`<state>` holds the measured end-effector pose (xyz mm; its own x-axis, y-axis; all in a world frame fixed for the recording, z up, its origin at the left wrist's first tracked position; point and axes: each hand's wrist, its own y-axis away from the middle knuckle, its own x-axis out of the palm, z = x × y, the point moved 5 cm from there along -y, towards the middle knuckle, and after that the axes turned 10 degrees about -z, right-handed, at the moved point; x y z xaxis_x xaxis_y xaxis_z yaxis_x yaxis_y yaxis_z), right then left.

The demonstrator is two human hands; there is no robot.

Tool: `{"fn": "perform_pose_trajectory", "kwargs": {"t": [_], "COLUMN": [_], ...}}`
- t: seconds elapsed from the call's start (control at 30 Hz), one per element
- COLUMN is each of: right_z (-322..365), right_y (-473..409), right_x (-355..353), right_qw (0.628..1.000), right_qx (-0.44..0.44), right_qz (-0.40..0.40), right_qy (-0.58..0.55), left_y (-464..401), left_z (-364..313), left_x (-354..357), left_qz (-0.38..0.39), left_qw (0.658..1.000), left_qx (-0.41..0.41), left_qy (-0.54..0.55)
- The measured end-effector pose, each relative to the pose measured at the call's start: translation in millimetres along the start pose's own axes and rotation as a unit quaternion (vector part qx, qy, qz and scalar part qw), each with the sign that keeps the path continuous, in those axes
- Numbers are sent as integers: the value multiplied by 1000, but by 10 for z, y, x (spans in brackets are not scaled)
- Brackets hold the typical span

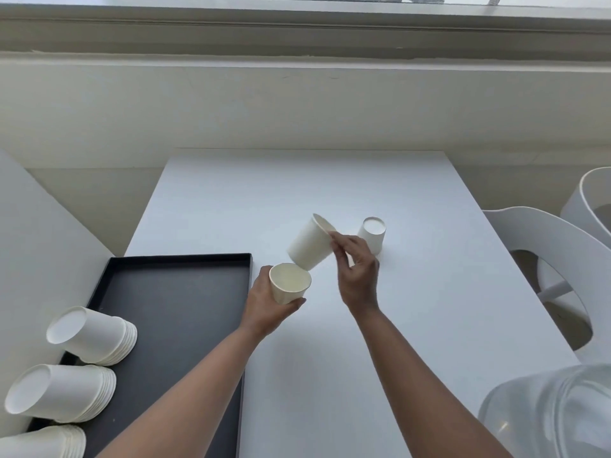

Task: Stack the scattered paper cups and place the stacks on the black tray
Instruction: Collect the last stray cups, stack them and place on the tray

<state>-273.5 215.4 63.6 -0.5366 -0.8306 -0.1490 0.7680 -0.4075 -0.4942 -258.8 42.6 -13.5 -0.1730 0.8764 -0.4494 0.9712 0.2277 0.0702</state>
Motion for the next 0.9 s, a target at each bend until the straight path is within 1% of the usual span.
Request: {"fn": "perform_pose_trajectory", "kwargs": {"t": [0.1, 0.17, 0.23, 0.47, 0.67, 0.73, 0.83, 0.9], "right_z": [128, 139, 121, 59, -27, -62, -176, -331], "right_y": [79, 135, 176, 343, 457, 449, 282, 101], "right_x": [116, 172, 202, 240, 273, 266, 180, 125], "right_qw": [993, 984, 975, 956, 934, 934, 953, 959], "right_qx": [-108, -158, -188, -205, -222, -225, -199, -158], "right_qz": [50, 84, 110, 195, 259, 253, 186, 146], "right_qy": [12, 25, 42, 81, 106, 113, 133, 186], "left_y": [-9, -13, -18, -12, -42, -74, -129, -161], "left_z": [-19, -28, -33, -109, -123, -96, -63, -40], "left_x": [-18, -28, -49, -32, -25, -27, -63, -78], "left_qz": [-5, -8, -17, -4, -20, -26, -53, -58], "left_qw": [1000, 1000, 1000, 1000, 999, 999, 998, 997], "left_qx": [-6, -8, -14, -19, -16, -12, -15, -18], "left_qy": [1, -1, 6, 25, 38, 30, 32, 39]}}
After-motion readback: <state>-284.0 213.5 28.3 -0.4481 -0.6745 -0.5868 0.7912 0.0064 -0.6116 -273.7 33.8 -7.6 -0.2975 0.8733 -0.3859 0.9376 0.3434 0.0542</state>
